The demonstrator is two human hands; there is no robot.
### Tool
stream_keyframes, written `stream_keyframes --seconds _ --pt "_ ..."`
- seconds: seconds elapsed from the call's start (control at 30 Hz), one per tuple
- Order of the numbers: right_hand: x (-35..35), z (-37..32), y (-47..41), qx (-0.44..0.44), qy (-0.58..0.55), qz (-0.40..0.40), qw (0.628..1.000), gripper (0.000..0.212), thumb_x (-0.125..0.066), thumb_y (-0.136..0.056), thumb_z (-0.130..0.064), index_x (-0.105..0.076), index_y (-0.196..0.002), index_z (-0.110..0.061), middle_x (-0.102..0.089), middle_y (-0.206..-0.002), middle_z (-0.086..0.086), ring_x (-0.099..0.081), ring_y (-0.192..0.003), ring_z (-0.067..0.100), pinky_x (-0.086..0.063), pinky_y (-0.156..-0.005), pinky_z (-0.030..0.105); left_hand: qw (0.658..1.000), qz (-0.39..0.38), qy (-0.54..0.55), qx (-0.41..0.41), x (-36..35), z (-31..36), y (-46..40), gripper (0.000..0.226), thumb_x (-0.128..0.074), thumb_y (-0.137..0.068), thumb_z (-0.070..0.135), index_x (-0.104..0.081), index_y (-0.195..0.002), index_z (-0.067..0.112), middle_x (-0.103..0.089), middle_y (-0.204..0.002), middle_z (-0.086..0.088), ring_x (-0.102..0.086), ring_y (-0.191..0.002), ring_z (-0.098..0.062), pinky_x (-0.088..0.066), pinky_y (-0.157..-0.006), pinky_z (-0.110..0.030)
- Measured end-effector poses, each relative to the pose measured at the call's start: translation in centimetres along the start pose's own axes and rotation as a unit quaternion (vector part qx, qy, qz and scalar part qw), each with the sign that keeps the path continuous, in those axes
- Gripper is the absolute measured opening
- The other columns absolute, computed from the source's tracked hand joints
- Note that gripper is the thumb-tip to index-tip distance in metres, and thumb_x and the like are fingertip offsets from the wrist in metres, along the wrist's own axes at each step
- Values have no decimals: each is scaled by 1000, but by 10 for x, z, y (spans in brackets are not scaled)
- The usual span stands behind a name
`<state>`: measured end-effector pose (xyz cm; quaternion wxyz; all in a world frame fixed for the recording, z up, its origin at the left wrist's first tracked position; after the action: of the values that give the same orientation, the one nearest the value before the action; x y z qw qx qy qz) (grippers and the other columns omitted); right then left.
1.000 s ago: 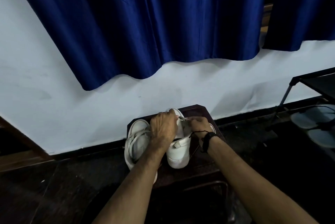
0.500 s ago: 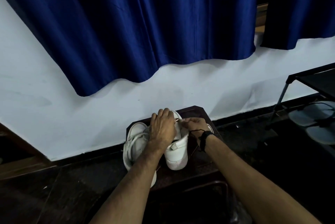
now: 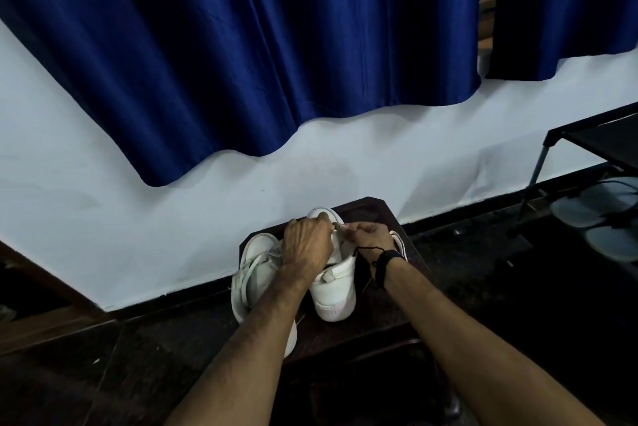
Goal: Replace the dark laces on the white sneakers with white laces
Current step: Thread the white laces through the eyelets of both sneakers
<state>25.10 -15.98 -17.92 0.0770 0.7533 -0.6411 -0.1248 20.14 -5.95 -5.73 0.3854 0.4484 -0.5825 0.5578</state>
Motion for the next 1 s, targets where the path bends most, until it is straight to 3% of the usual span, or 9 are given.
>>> stream_keyframes --seconds 0.07,0.2,0.47,0.7,0.8,0.9,0.93,1.0 --pt "0 4 -4 6 5 2 1000 49 -76 -45 -62 -78 -76 -24 -75 -77 4 -72 -86 28 -57 -84 49 1000 10 8 25 2 -4 1 19 -45 -95 20 -61 -105 16 -72 -91 -11 -68 -89 -31 -45 -78 -36" --pt "-1 -4 7 7 2 5 1000 43 -76 -51 -57 -78 -77 -23 -75 -76 5 -72 -83 27 -58 -82 49 998 -2 12 64 2 -11 0 22 -43 -99 24 -60 -112 16 -72 -99 -11 -67 -97 -31 -44 -78 -36" --pt "-2 -5 4 12 11 6 1000 42 -72 -48 -56 -78 -77 -28 -75 -75 1 -73 -83 22 -59 -81 45 994 -56 46 77 -5 -5 -5 27 -42 -98 27 -61 -113 15 -70 -108 -14 -63 -106 -36 -47 -81 -39" --pt "2 -12 9 30 52 39 997 18 -75 -74 -40 -78 -80 -24 -75 -75 -2 -71 -83 16 -58 -83 33 991 -74 60 97 -8 -5 -5 28 -43 -97 29 -63 -110 15 -69 -109 -13 -62 -107 -36 -47 -81 -38" --pt "3 -18 15 30 77 40 996 33 -64 -84 -52 -76 -85 -21 -74 -85 1 -67 -92 18 -52 -84 27 990 -74 66 102 -10 -8 -3 29 -41 -97 28 -63 -112 17 -70 -109 -13 -62 -106 -35 -47 -81 -38" --pt "9 -15 13 -23 61 33 997 61 -39 -93 -64 -72 -107 -15 -68 -114 12 -59 -113 27 -43 -100 34 994 -49 59 82 -8 -6 -2 29 -41 -98 32 -63 -107 17 -71 -102 -12 -64 -101 -35 -46 -77 -38" --pt "10 -16 10 -24 66 32 997 55 -42 -93 -58 -72 -108 -14 -67 -116 12 -58 -115 30 -42 -102 36 995 -44 54 78 -8 -5 -2 29 -41 -99 34 -62 -106 17 -72 -100 -12 -65 -99 -35 -46 -76 -38" --pt "6 -19 3 2 82 17 997 26 -61 -81 -39 -78 -90 -20 -74 -100 6 -66 -105 26 -50 -97 37 996 -34 43 68 -7 -3 -2 29 -41 -99 37 -62 -102 17 -72 -97 -12 -66 -96 -35 -47 -73 -37"
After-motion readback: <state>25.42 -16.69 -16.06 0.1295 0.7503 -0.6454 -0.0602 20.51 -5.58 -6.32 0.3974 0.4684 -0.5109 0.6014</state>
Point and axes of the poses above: each hand's wrist, its own y-axis away from the middle knuckle, its own x-axis out of the back of the hand, z = x × y, the point moved 10 cm from there along -y, towards the middle knuckle
